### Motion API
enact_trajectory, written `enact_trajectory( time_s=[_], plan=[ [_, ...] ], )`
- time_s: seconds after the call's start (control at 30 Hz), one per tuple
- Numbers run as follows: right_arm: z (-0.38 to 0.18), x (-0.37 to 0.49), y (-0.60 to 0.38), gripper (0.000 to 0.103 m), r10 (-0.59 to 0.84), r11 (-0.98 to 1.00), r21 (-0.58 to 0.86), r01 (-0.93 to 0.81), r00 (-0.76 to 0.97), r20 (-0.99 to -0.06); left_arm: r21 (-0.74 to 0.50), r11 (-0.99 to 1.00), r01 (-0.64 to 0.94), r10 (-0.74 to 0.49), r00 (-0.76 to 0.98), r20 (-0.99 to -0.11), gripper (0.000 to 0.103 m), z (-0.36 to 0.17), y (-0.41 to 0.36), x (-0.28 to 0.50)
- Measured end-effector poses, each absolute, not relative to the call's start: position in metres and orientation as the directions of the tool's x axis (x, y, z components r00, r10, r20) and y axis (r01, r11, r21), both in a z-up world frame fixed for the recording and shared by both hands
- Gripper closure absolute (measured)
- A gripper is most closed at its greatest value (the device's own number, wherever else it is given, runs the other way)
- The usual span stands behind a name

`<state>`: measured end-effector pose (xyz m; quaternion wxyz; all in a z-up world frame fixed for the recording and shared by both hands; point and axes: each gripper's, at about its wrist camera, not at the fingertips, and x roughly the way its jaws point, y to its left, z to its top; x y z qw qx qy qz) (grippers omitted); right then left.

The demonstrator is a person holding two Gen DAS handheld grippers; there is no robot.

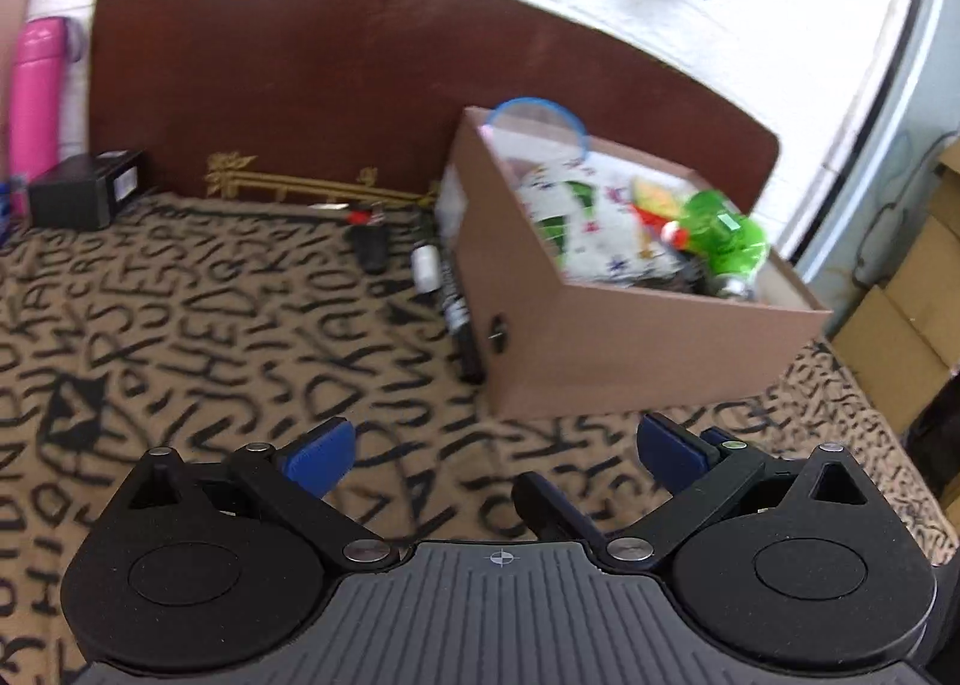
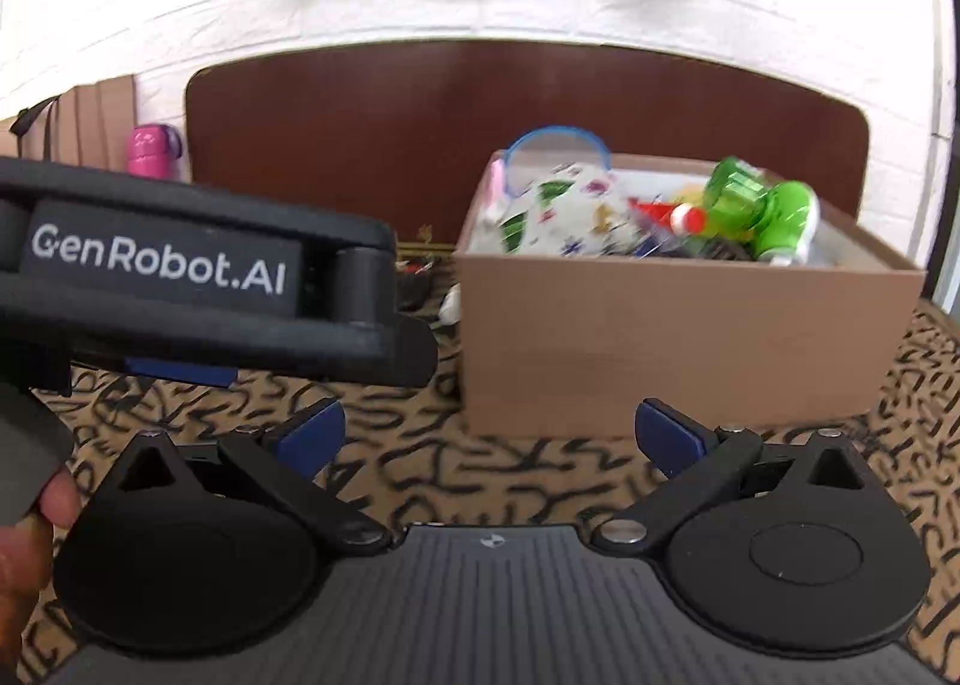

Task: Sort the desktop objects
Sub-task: 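Withdraw the left tool from the box and move toward the black box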

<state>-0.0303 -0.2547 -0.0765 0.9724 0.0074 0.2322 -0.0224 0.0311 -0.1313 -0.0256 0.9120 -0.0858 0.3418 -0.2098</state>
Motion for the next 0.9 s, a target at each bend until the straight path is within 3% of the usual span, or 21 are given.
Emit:
enact_trajectory(
  time_s=[0.27, 0.63, 0.9],
  plan=[
    [-0.086, -0.038, -0.210, 0.000, 0.020, 1.000, 0.002, -0.021, 0.865, -0.501, -0.283, 0.920, 0.270, -0.391, 0.664, -0.638, 0.000, -0.041, -0.099, 0.024],
    [-0.075, -0.015, -0.176, 0.001, 0.156, 0.985, 0.006, -0.174, 0.865, -0.476, -0.316, 0.915, 0.250, -0.400, 0.665, -0.631, 0.004, -0.036, -0.050, 0.039],
    [-0.057, 0.026, -0.141, 0.003, 0.251, 0.957, -0.014, -0.288, 0.855, -0.454, -0.328, 0.931, 0.162, -0.341, 0.708, -0.618, 0.004, -0.021, 0.007, 0.073]
  ],
)
